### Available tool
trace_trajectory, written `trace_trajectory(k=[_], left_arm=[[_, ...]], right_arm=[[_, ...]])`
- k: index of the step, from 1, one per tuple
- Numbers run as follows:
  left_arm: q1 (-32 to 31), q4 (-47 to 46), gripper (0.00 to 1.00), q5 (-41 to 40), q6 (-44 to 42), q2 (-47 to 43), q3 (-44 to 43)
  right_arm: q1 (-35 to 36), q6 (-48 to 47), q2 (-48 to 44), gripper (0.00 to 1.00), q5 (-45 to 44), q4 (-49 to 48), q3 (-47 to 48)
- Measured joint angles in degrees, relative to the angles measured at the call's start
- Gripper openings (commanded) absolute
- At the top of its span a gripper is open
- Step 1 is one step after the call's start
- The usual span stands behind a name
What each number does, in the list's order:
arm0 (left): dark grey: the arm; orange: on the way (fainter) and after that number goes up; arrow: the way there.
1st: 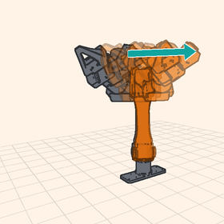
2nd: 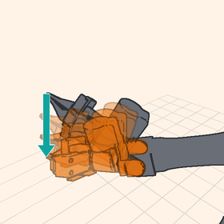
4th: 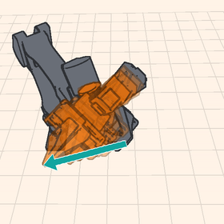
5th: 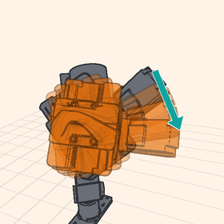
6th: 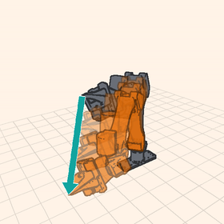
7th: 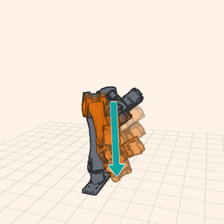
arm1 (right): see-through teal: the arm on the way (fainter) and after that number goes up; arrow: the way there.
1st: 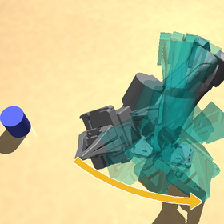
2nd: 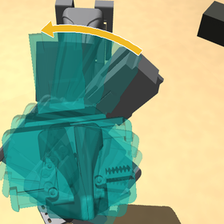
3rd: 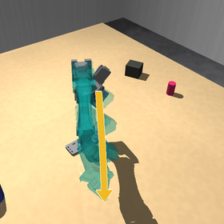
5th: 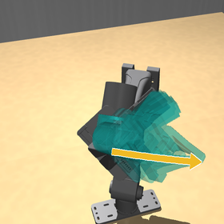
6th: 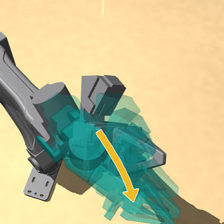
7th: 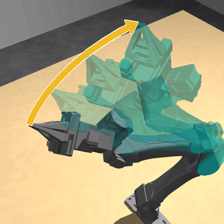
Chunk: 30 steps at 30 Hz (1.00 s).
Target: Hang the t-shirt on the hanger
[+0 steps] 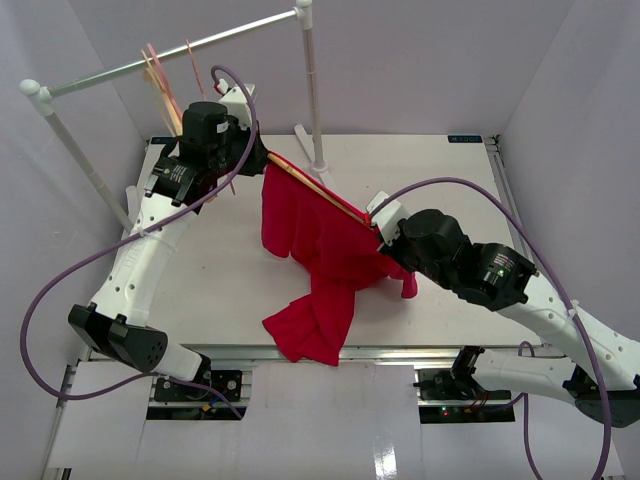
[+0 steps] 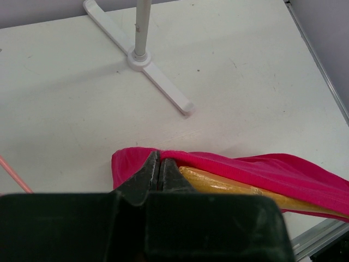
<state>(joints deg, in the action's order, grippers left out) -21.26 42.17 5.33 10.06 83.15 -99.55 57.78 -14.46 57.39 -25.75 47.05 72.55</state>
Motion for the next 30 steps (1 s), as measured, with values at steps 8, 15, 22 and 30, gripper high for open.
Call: trace_trajectory(k=[8, 15, 22, 30], left_arm=[[-0.1, 2.1, 0.00, -1.3, 0.4, 0.2, -1.2], [0.0, 5.6, 0.00, -1.5, 3.0, 2.2, -5.9], [0.1, 7.0, 0.00, -1.8, 4.8, 2.3, -5.8], [0.1, 6.6, 0.00, -1.4, 2.0, 2.1, -5.7]], right_arm=[[0.2, 2.0, 0.2, 0.08, -2.9, 0.2, 0.5], [0.3, 2.7, 0.1, 0.08, -5.1, -0.1, 0.8], [0.5, 3.5, 0.1, 0.08, -7.5, 0.2, 1.1], [0.7, 3.6, 1.2, 0.08, -9.6, 0.5, 1.5]])
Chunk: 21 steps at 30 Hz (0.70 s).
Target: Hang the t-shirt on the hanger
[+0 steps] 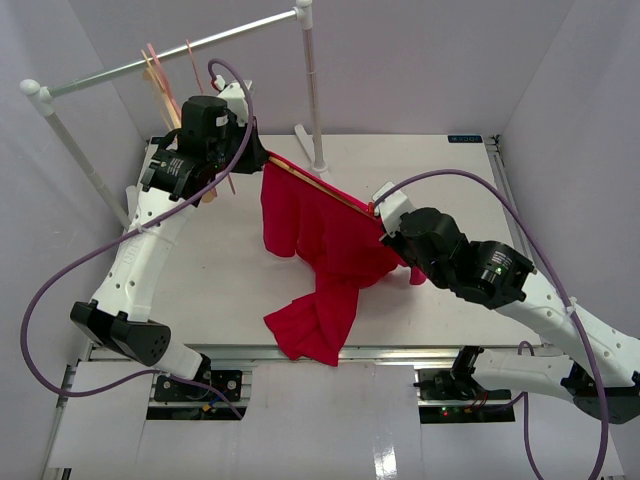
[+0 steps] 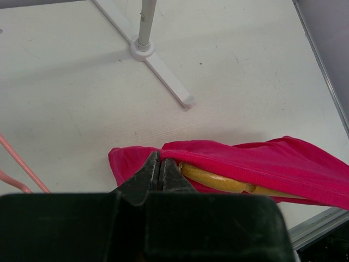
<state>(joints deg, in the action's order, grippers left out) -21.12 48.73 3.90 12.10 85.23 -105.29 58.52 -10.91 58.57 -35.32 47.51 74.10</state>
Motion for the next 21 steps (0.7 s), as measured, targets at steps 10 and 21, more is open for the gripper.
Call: trace_trajectory(k=[10, 21], left_arm=[[-2.6, -2.2, 0.00, -5.1, -4.2, 0.2, 0.0], [-11.9, -8.3, 0.00, -18.4, -7.3, 4.4, 3.9]], right_arm=[[0.1, -2.5, 5.7, 0.08, -5.6, 2.2, 5.2], [0.1, -8.0, 4.4, 0.08, -11.2, 3.6, 5.8]])
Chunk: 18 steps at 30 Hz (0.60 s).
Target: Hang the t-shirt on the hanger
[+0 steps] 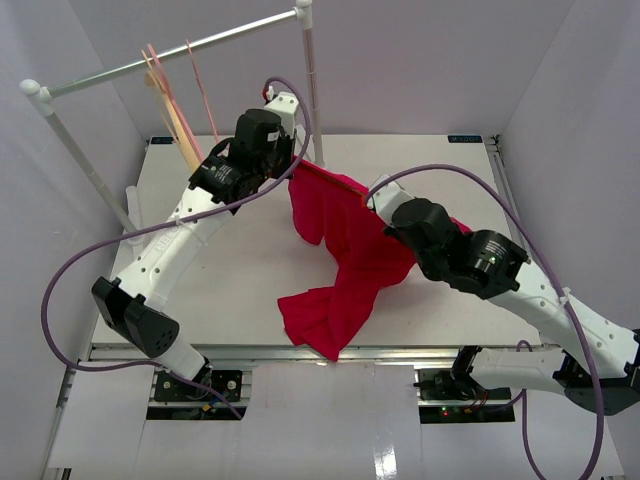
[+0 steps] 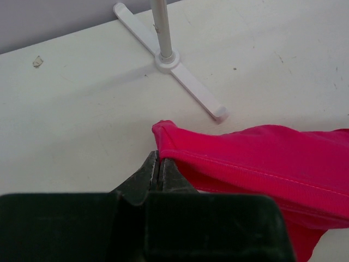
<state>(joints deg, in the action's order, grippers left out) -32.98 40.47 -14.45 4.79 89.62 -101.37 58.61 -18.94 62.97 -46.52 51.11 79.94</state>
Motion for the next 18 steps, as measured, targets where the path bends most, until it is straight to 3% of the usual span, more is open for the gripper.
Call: trace_trajectory(k=[5, 15, 17, 18], left_arm=[[-0.3, -3.0, 0.00, 5.1, 0.5, -0.6, 4.8], [0.6, -13.3, 0.00, 30.1, 5.4, -12.3, 18.8], [0.6, -15.9, 0.05, 33.4, 6.5, -14.0, 20.1], [0.6, -17.0, 0.14, 34.6, 7.1, -14.7, 20.8]], right_arm=[[-0.1, -1.4, -4.9, 0.08, 4.9, -3.2, -1.0], [-0.5, -2.3, -11.1, 0.08, 18.6, -8.4, -7.9], [-0.5, -2.1, -11.4, 0.08, 21.2, -10.0, -9.9], [-0.5, -2.0, -11.6, 0.08, 22.4, -10.8, -11.0]])
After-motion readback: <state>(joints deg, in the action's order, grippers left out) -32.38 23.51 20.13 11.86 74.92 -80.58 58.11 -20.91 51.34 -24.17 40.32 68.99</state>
